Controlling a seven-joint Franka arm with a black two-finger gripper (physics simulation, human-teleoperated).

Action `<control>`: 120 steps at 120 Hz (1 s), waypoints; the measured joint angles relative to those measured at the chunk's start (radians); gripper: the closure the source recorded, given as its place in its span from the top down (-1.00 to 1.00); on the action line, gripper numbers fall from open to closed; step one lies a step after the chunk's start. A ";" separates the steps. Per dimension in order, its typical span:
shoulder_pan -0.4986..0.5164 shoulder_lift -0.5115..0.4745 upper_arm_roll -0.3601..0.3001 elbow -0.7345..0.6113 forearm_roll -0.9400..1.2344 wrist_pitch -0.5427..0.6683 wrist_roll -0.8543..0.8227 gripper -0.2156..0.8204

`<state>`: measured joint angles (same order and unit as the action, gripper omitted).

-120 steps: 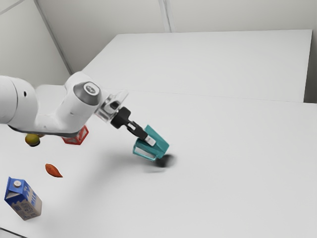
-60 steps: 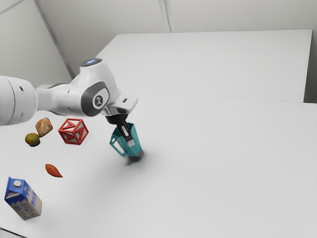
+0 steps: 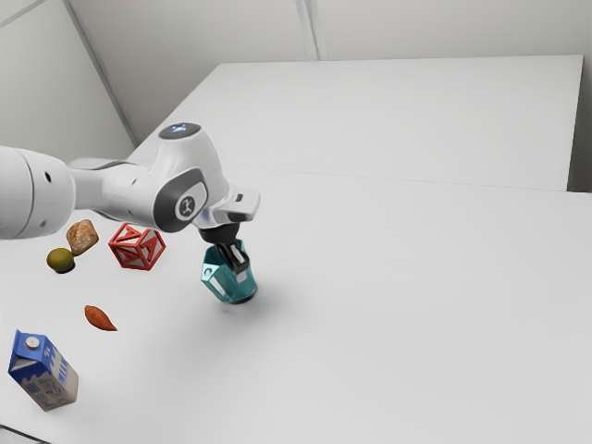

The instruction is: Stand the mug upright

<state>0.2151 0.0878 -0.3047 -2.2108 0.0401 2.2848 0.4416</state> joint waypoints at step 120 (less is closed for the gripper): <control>-0.136 -0.062 0.036 0.496 -0.022 -0.387 -0.211 0.53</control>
<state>0.0789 0.0258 -0.2682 -1.7151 0.0178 1.8978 0.2310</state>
